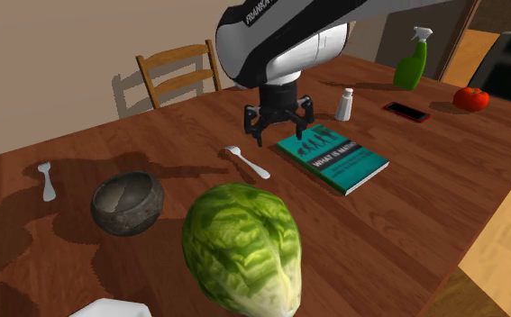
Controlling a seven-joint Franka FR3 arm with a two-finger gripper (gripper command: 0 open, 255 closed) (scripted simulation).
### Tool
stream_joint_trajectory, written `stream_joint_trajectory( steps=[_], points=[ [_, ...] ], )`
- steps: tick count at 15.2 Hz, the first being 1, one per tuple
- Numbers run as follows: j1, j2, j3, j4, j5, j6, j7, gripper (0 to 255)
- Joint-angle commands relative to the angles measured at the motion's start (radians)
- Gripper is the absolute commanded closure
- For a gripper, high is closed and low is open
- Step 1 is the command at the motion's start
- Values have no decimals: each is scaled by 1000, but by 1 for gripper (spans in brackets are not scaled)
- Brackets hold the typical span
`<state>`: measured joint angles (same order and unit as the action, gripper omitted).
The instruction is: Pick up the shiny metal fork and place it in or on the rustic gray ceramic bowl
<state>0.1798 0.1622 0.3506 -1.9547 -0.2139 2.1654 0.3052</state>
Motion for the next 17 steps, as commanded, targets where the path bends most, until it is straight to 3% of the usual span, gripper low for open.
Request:
stream_joint_trajectory(
  steps=[1,10,17],
  points=[
    [22,72,8,60,-32,10,19,0],
    [151,389,7,375,-152,6,56,0],
    [159,444,-8,377,-175,57,67,0]
  ],
)
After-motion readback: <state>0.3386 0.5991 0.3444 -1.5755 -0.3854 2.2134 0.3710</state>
